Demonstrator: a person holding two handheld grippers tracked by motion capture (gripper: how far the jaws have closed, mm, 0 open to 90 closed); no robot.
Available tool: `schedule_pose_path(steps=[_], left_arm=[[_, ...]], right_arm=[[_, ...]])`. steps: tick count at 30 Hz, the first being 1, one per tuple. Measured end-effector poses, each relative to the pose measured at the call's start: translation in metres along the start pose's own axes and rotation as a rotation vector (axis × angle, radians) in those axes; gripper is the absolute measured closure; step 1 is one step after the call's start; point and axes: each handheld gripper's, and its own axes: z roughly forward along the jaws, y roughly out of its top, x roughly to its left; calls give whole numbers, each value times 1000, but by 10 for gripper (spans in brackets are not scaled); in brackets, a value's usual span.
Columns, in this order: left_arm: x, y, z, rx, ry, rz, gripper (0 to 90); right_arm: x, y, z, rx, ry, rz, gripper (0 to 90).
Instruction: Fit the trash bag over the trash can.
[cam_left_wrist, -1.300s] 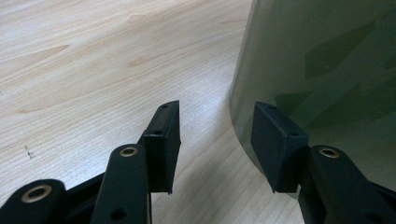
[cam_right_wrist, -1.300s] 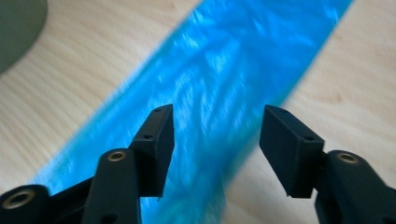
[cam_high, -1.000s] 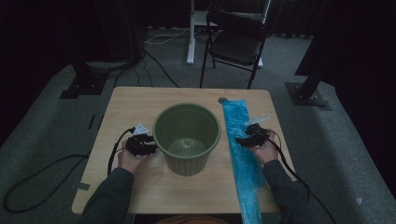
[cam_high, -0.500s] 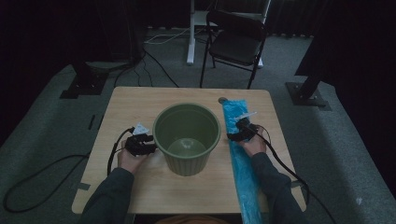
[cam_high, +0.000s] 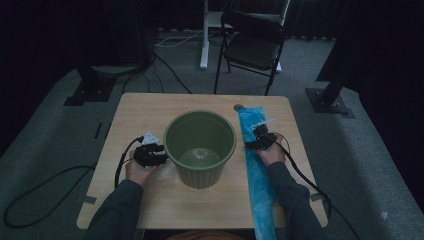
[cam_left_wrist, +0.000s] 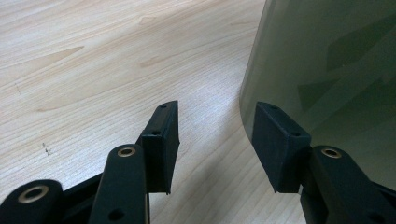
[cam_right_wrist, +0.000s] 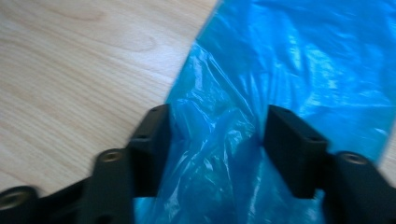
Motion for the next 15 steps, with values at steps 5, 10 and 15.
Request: schedule_pose_path(steps=[5,10,15], left_arm=[[0,0,0,4,3,-1,517],[0,0,1,7,3,-1,517],[1,0,1,7,3,-3,518]], right_arm=[[-3,0,-2,1,-14,14,660],[-3,-2,-3,-6,-7,-5,812],[-6,-5,-5,-9,-6,-40,891]])
